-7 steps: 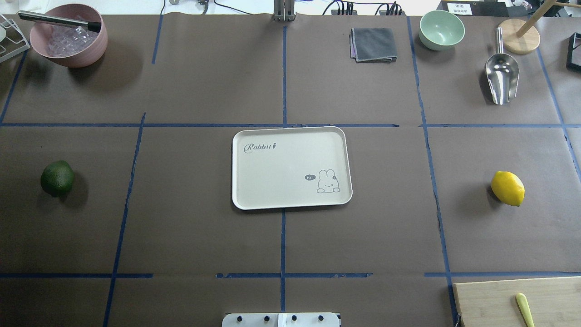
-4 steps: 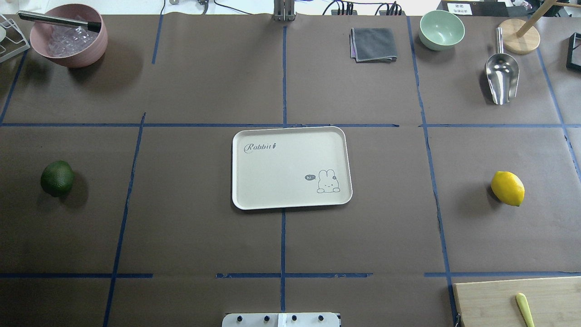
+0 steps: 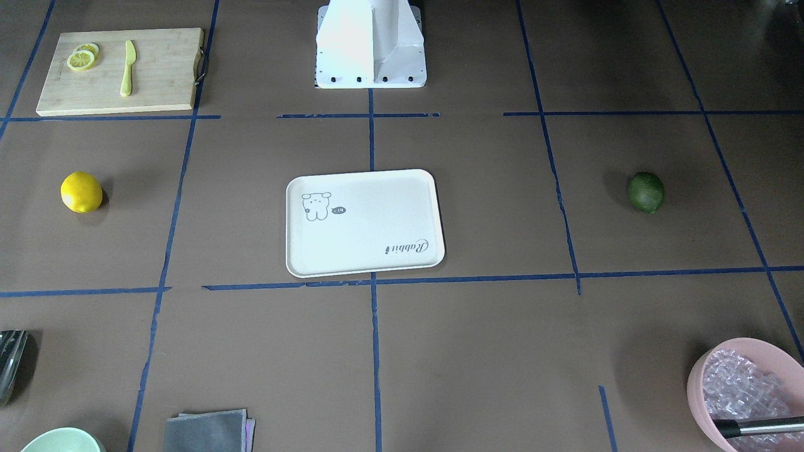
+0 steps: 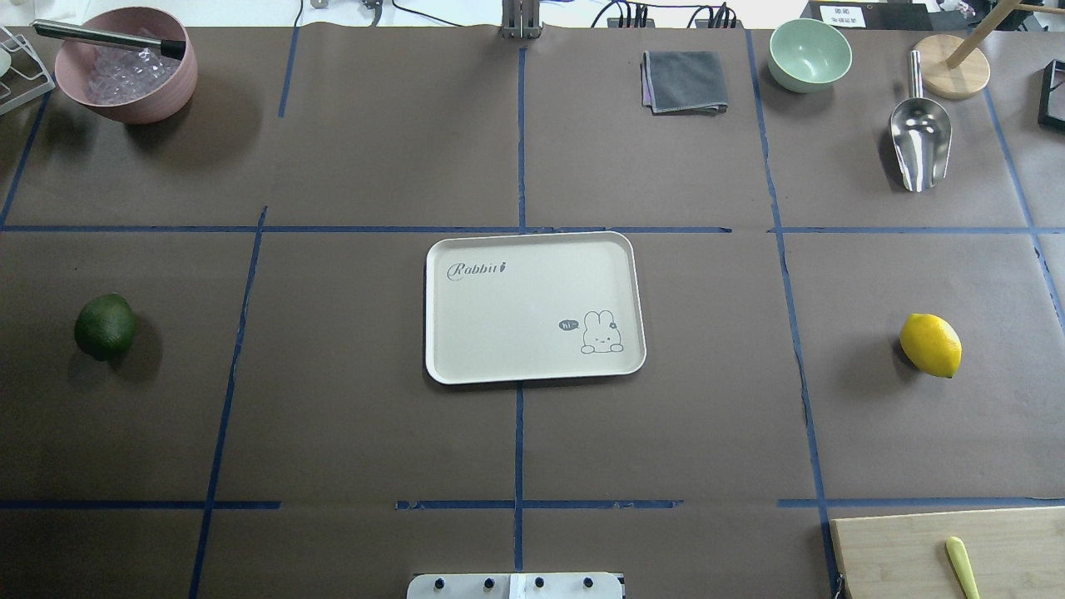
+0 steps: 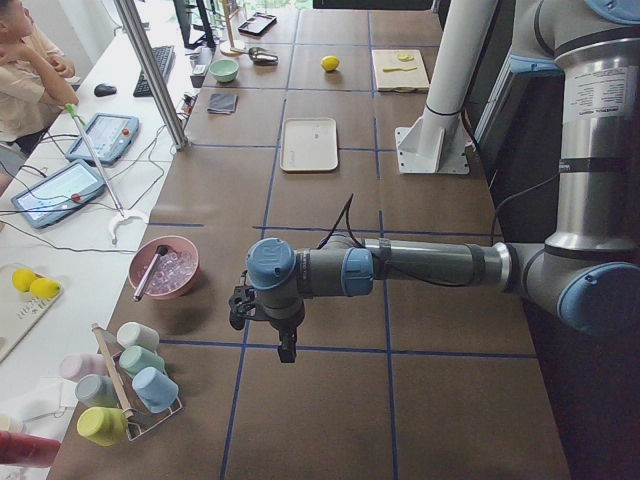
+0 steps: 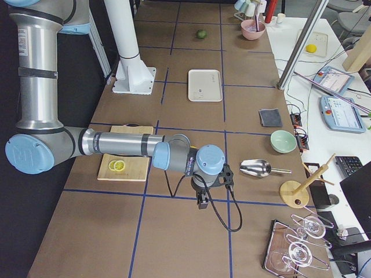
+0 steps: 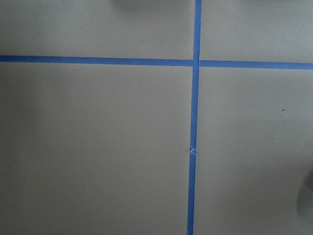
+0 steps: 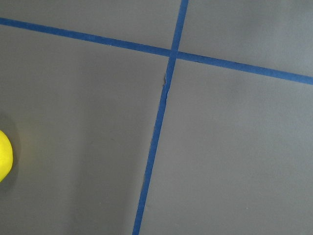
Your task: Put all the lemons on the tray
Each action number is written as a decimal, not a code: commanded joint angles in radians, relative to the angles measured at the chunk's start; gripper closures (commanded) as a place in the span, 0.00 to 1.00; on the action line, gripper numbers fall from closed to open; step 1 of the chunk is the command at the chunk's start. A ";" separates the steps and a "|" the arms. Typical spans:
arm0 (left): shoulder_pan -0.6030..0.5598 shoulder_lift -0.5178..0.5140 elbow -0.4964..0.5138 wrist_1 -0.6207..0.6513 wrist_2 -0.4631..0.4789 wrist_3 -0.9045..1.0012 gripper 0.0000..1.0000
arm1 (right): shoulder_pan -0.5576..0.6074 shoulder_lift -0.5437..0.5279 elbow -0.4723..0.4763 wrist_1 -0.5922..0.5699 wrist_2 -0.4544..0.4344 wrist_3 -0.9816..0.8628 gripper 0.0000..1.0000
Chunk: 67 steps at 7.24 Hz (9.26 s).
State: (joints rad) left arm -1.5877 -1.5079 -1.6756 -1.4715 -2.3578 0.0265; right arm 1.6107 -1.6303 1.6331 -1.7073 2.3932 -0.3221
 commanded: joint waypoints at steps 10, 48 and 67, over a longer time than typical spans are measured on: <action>0.015 0.005 -0.012 -0.013 -0.009 0.010 0.00 | -0.246 -0.087 0.016 0.484 0.031 0.359 0.02; 0.018 0.005 -0.015 -0.018 -0.012 0.003 0.00 | -1.029 0.788 -0.236 0.341 -0.393 1.646 0.01; 0.692 -0.041 0.026 -0.587 0.138 -0.801 0.00 | -0.756 0.305 0.229 0.351 -0.223 1.430 0.00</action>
State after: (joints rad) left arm -0.9000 -1.5373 -1.6645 -2.0585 -2.2241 -0.7770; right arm 0.8543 -1.3240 1.8622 -1.3561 2.1725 1.1076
